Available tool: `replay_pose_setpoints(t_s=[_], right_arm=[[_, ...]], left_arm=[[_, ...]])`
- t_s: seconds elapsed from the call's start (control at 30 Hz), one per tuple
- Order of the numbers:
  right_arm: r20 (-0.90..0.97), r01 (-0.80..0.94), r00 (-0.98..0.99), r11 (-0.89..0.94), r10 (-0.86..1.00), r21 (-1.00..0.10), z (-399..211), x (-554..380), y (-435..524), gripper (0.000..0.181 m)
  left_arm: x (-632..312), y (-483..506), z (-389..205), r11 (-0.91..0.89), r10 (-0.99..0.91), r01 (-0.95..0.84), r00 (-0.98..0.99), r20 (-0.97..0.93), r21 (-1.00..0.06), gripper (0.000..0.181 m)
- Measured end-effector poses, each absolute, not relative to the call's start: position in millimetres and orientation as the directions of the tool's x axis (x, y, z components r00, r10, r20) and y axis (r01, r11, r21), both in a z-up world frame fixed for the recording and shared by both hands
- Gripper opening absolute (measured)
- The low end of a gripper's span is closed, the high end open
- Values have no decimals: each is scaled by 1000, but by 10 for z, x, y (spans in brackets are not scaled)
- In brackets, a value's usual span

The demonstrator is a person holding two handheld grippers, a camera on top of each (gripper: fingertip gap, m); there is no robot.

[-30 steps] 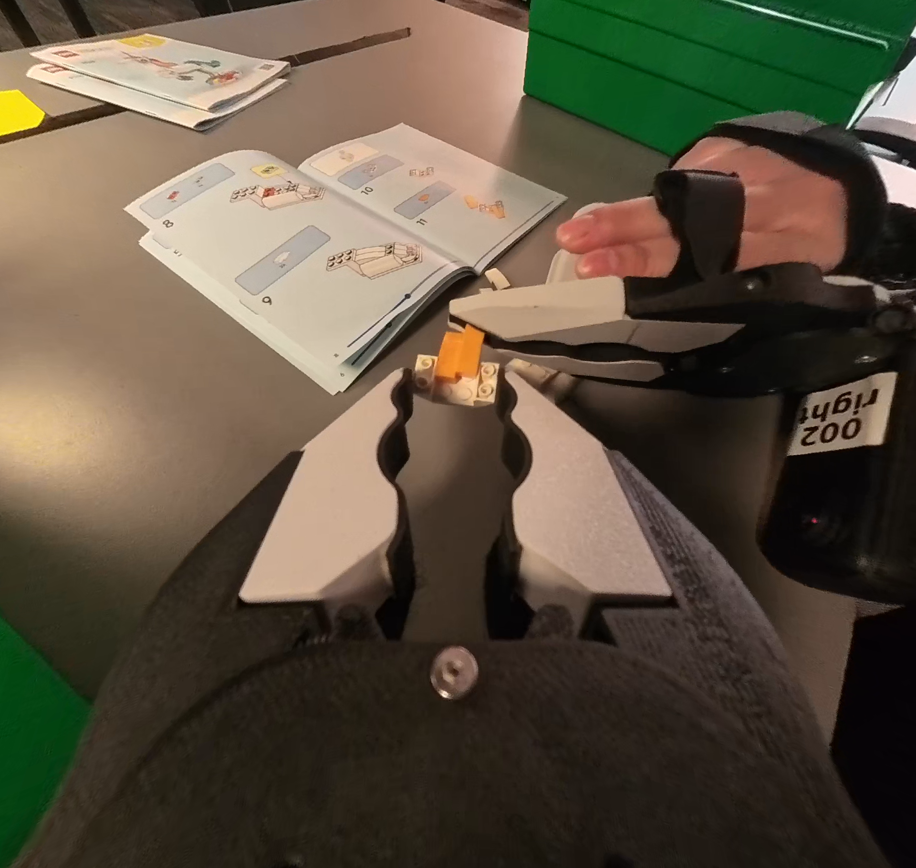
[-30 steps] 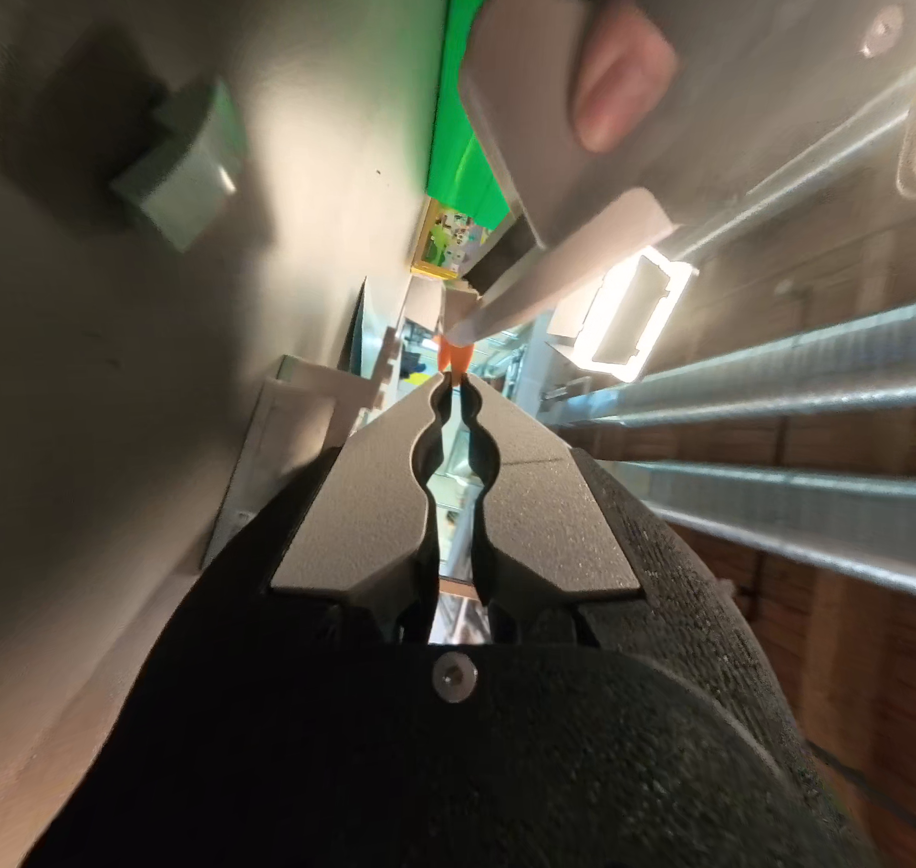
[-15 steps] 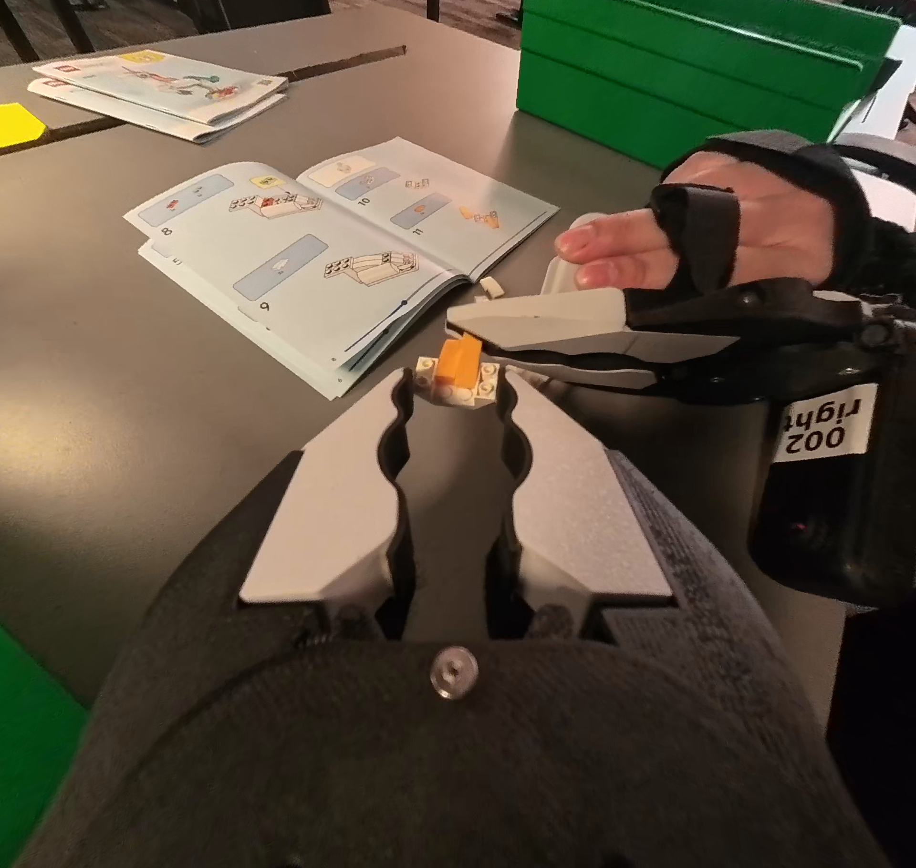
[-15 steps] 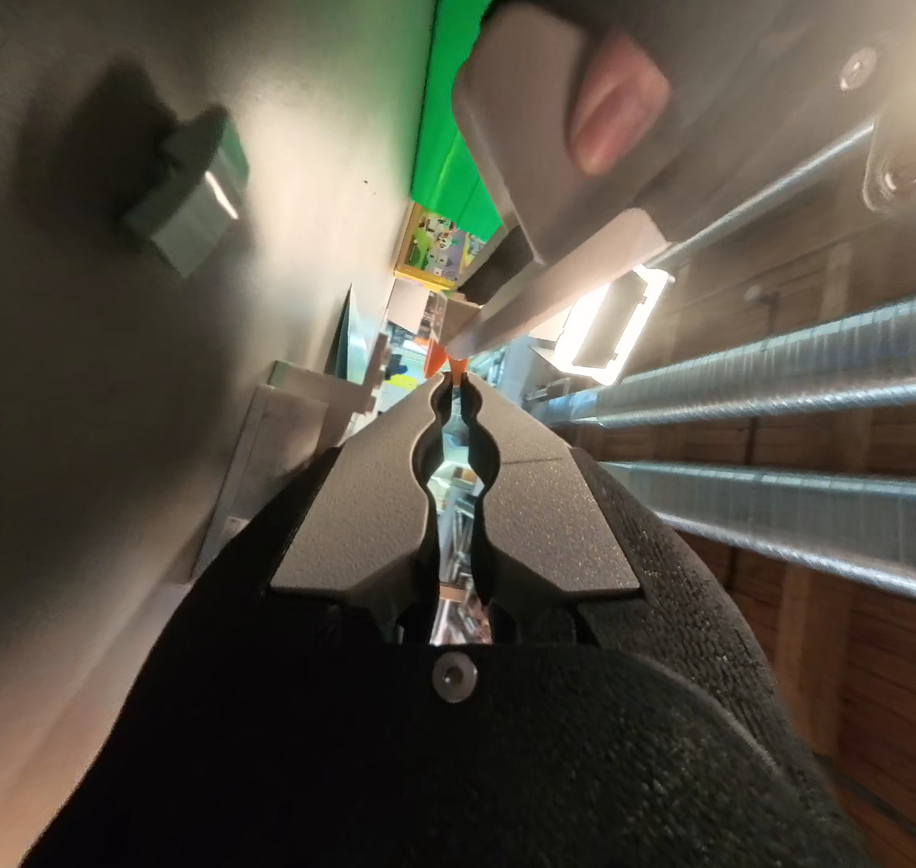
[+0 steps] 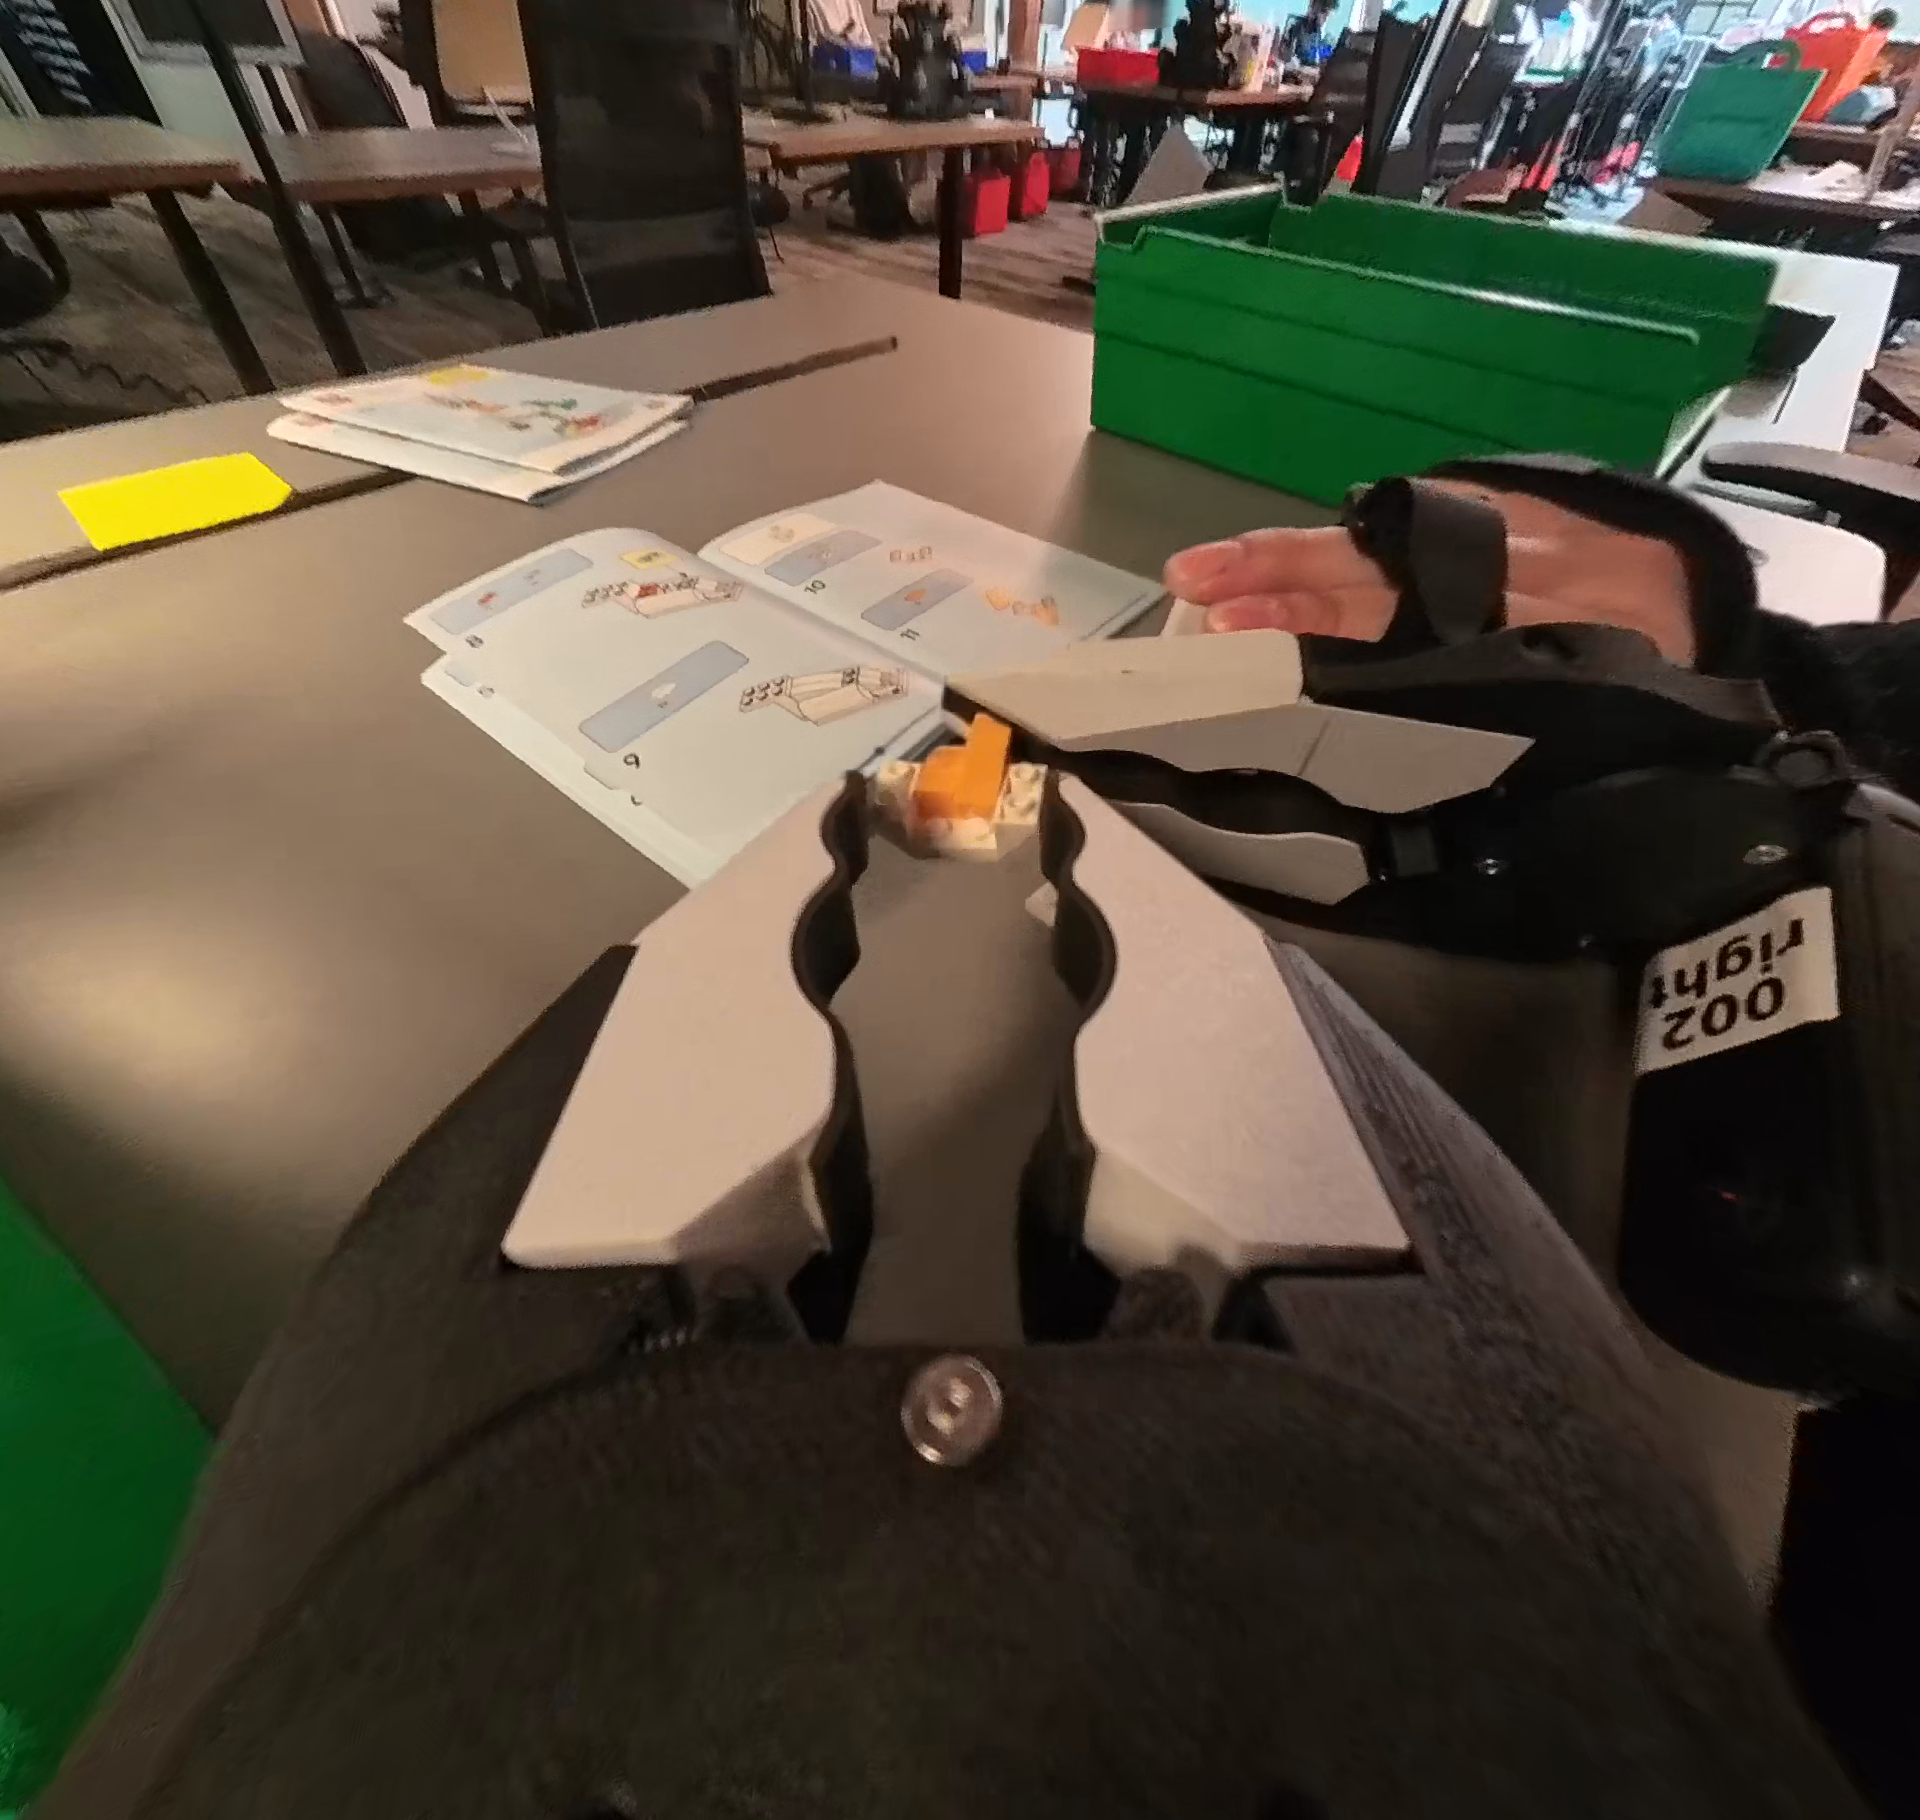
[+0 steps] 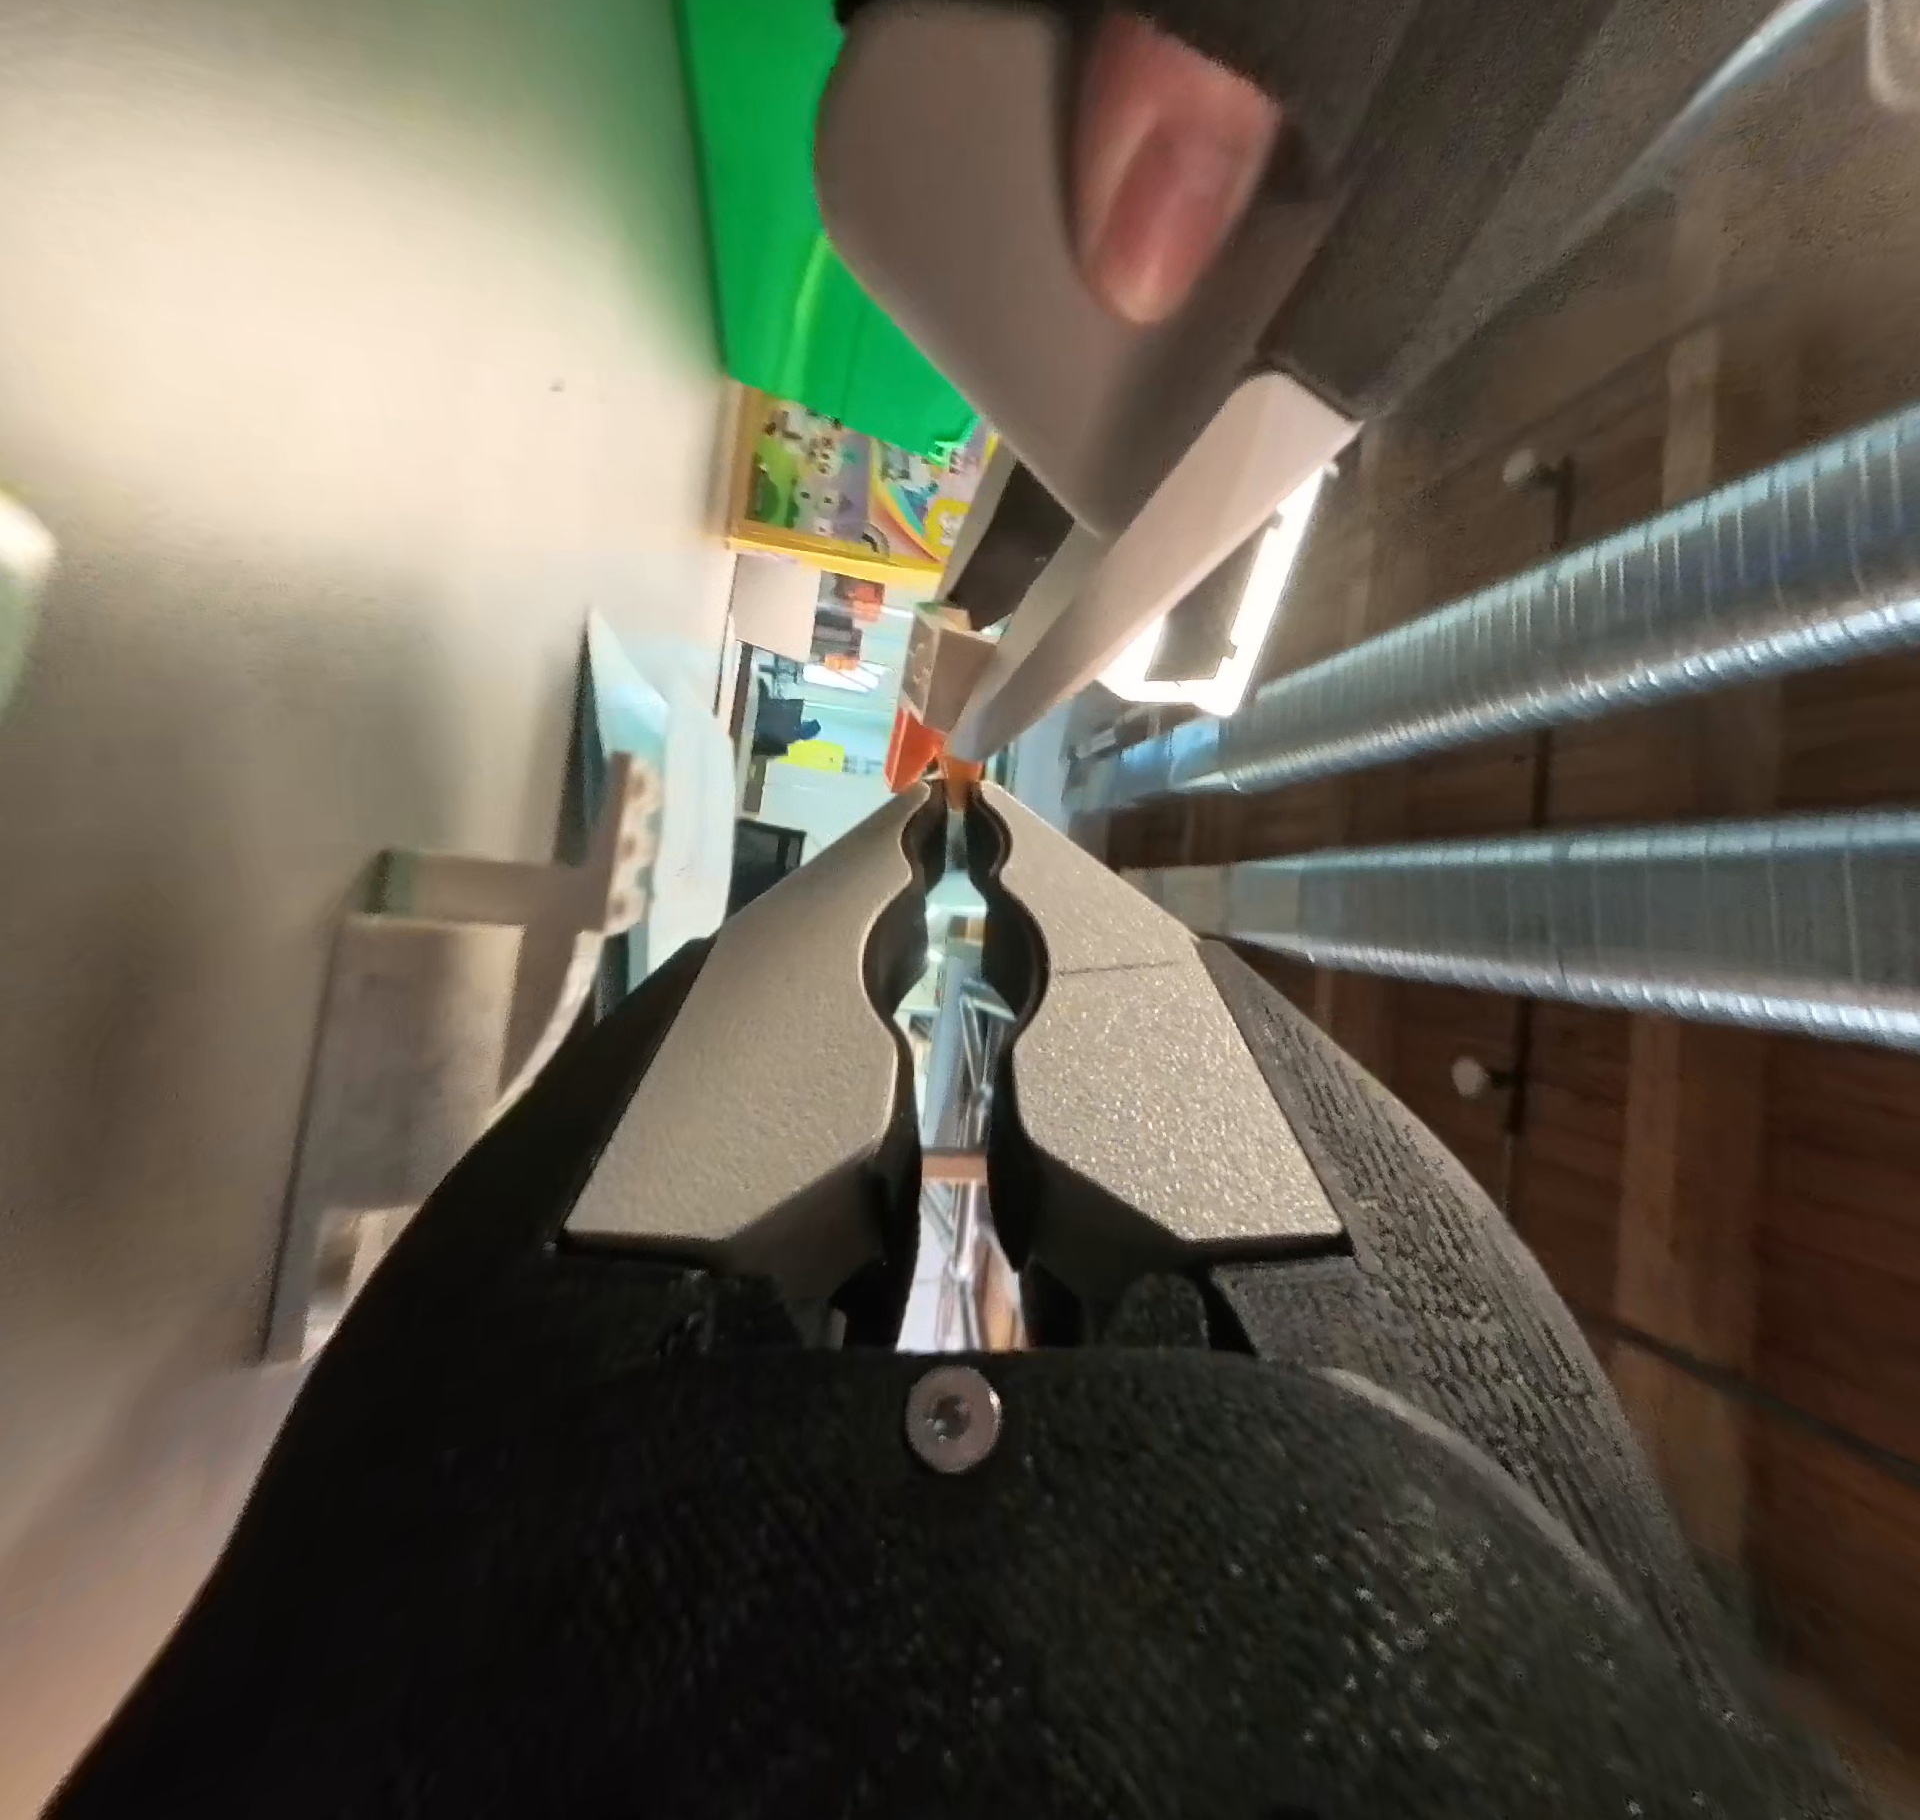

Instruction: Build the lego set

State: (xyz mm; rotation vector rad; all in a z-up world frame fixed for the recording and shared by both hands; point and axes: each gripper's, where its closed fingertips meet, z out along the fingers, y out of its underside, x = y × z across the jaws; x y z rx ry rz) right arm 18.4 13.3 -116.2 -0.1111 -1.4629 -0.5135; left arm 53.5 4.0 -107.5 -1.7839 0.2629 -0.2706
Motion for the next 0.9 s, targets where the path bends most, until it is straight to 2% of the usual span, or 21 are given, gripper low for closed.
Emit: replay_pose_setpoints(t_s=[0.03, 0.3, 0.9], right_arm=[[965, 407, 34, 885, -260, 225, -1136, 181, 130, 1], [975, 441, 81, 885, -208, 152, -1047, 195, 118, 2], [958, 398, 81, 890, -274, 221, -1003, 302, 118, 5]], left_arm=[[530, 36, -1046, -207, -317, -33, 948, 35, -978, 32], [524, 24, -971, -163, -313, -32, 950, 20, -986, 32], [541, 4, -950, -139, -339, -32, 941, 17, -990, 32]])
